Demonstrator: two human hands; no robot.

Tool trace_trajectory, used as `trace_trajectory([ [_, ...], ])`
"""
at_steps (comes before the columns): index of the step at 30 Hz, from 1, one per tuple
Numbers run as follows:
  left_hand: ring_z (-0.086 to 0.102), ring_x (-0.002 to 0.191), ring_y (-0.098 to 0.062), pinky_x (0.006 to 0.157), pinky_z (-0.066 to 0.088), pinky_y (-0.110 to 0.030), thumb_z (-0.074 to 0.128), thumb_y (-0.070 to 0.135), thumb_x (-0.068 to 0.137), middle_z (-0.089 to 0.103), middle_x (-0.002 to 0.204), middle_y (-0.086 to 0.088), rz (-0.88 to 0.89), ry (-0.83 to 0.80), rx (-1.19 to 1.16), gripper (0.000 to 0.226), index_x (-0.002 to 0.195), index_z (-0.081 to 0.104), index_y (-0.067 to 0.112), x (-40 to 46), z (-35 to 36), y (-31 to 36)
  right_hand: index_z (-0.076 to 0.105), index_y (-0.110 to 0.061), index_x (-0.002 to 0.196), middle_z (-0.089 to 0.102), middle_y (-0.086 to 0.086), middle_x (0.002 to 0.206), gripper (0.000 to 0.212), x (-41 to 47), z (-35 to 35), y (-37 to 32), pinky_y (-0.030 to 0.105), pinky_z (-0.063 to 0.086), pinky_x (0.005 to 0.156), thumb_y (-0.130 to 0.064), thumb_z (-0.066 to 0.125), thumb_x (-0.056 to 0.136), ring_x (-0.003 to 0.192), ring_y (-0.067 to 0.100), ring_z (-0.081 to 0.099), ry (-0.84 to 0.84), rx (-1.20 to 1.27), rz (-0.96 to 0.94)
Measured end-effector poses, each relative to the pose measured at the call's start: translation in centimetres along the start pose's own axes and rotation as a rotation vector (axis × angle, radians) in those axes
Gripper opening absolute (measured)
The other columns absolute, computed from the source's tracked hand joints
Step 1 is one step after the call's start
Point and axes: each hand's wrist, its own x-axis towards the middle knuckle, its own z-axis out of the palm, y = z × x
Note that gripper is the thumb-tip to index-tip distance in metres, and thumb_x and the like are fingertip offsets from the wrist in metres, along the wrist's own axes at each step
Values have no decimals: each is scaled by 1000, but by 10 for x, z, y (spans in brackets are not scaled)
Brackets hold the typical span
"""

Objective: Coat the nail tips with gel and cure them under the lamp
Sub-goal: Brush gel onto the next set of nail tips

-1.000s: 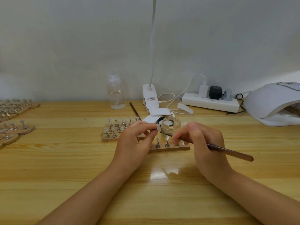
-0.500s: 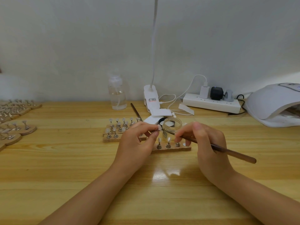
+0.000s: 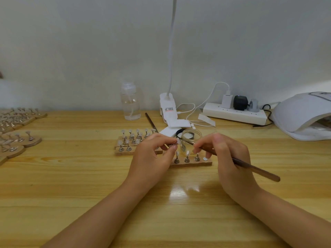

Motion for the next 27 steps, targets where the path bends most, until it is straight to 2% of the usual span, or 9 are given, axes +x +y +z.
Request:
trace_trajectory([
  [3,54,77,-1,63,35,-3,67,7,79,65,86,7,3,-2,10,16,88,71,20,0,0,-1,64,-23,74,66,-6,73,40,0,1,1,21,46,64,-37,29,88,71,5,59,-24,-90,24],
  [5,54,78,-1,62,34,-2,67,7,79,65,86,8,0,-2,13,16,88,71,20,0,0,-1,65,-25,71,66,-4,69,41,-1,2,1,24,48,65,-39,29,88,71,8,62,-23,-63,42],
  [8,53,77,-1,62,35,-3,67,8,79,65,87,7,-4,-2,14,16,87,71,20,0,0,-1,64,-23,64,63,-2,56,43,-1,1,1,14,44,60,-36,30,88,59,6,60,16,40,30],
  [10,53,76,-1,63,35,-4,67,8,79,65,87,8,-6,-2,15,16,87,71,21,0,0,0,63,-23,66,62,-3,57,41,-1,0,0,11,43,58,-32,30,89,58,3,59,24,59,0],
  [14,53,77,1,63,36,-4,67,9,79,64,87,8,-7,-4,16,17,87,70,23,0,0,0,65,-21,72,65,-7,68,42,0,0,2,18,45,60,-35,29,89,67,4,59,-10,-62,9],
  [16,53,77,0,63,36,-4,67,8,79,64,87,8,-7,-5,14,17,87,70,23,0,0,0,65,-25,73,66,-7,69,41,0,1,3,20,46,61,-38,29,89,69,5,60,-20,-73,24],
  [20,53,76,-1,63,35,-4,68,8,78,65,86,7,-4,-3,16,17,87,71,22,0,0,0,63,-27,67,64,-3,58,41,-1,1,2,15,42,59,-36,30,89,60,5,61,-1,6,7],
  [23,54,76,-2,62,35,-4,68,8,78,65,86,7,-4,-1,20,17,87,71,22,0,0,-1,60,-31,72,63,-8,64,35,0,1,-1,12,42,58,-31,29,89,62,0,59,-2,-55,-55],
  [27,54,77,-3,63,35,-4,68,8,78,65,87,6,-5,-1,19,16,88,71,20,0,0,-1,59,-35,75,64,-13,70,34,1,1,-1,16,44,61,-35,28,89,67,-2,57,-26,-139,-29],
])
